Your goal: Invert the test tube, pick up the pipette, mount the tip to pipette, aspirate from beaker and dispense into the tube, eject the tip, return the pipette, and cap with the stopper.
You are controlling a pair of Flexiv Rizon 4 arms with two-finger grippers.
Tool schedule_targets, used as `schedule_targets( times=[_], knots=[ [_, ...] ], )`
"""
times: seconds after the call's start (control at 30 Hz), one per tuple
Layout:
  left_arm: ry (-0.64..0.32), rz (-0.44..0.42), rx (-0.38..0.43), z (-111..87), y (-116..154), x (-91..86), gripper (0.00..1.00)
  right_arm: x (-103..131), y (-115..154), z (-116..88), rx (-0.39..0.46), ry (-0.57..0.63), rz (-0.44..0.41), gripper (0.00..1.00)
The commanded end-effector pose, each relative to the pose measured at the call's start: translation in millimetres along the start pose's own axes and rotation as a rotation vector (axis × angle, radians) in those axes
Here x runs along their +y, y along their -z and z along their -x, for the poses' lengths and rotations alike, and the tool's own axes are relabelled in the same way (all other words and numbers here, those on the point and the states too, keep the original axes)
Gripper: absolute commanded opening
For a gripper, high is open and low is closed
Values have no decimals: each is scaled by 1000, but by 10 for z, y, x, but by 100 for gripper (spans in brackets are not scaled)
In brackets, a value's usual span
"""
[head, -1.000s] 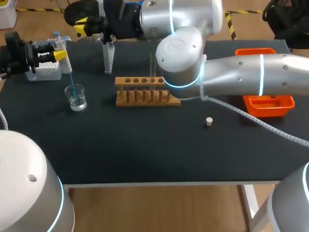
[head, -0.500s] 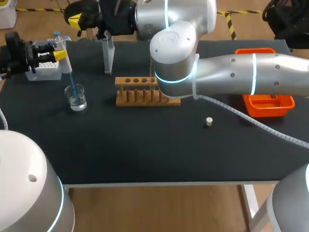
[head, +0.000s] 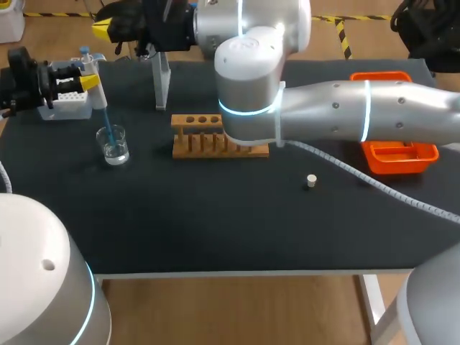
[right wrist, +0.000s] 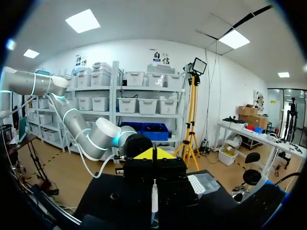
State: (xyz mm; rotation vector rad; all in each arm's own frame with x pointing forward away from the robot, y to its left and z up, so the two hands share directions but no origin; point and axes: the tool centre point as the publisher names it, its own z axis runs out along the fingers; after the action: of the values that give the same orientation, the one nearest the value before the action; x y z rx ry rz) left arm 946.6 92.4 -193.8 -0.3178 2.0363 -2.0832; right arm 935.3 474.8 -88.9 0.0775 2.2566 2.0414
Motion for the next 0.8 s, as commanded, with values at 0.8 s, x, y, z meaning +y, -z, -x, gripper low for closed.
schedule_targets(
  times=[0.8],
  knots=[
    [-1, -1, -1, -1, -1, 3, 0, -138, -448, 6, -5, 2, 98, 0]
  ],
)
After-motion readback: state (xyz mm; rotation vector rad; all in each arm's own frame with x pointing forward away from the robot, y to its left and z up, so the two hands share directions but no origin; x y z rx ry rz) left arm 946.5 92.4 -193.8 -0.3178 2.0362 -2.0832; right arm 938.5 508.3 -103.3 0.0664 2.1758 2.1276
